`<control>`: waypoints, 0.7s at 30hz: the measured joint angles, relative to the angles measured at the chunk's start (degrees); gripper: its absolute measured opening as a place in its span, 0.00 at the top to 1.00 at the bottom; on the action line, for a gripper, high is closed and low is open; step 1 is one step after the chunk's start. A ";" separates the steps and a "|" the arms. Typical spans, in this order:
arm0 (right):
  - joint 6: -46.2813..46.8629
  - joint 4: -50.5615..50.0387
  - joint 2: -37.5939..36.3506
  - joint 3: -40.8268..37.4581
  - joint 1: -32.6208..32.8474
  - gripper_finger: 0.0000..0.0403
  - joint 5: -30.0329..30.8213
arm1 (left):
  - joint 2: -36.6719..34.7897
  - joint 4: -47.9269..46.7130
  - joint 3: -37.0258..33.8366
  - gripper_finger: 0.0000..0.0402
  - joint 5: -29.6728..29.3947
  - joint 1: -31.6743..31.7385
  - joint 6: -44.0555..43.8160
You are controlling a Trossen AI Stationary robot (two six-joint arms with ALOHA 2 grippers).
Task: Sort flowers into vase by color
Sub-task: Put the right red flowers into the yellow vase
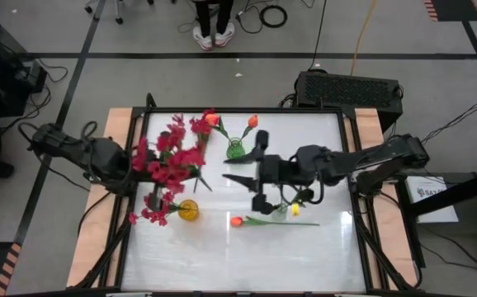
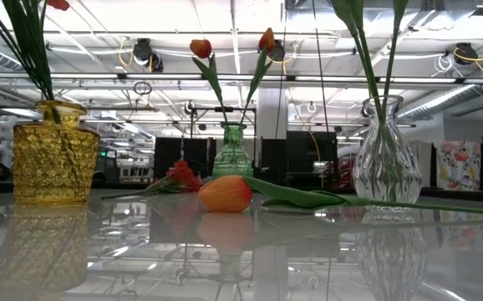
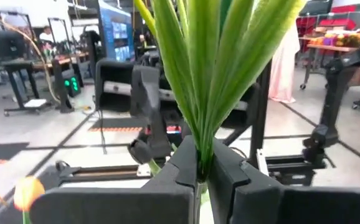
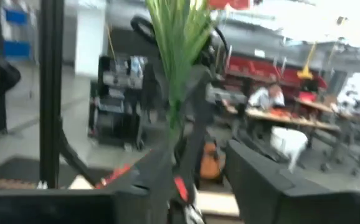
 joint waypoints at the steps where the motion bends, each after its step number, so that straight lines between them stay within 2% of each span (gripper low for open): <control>1: -0.03 -2.72 -1.26 0.00 0.14 0.62 0.59 | -0.89 -1.08 0.00 0.96 -0.01 0.00 -0.91; 5: 1.57 -15.13 -6.23 0.00 1.51 0.51 1.08 | -3.52 -5.97 0.00 0.96 0.07 -0.01 -6.48; 9: 3.09 -24.84 -11.16 0.00 4.74 0.45 0.96 | -3.26 -10.63 -0.09 0.96 -0.01 -0.32 -12.10; 15: 5.86 -34.26 -16.48 0.00 11.93 0.42 1.77 | -2.18 -13.80 -0.77 0.96 -0.77 -2.23 -16.80; 21: 5.47 -35.48 -19.00 0.00 21.31 0.44 8.85 | -2.40 -13.18 -5.80 0.97 -4.78 -3.41 -18.90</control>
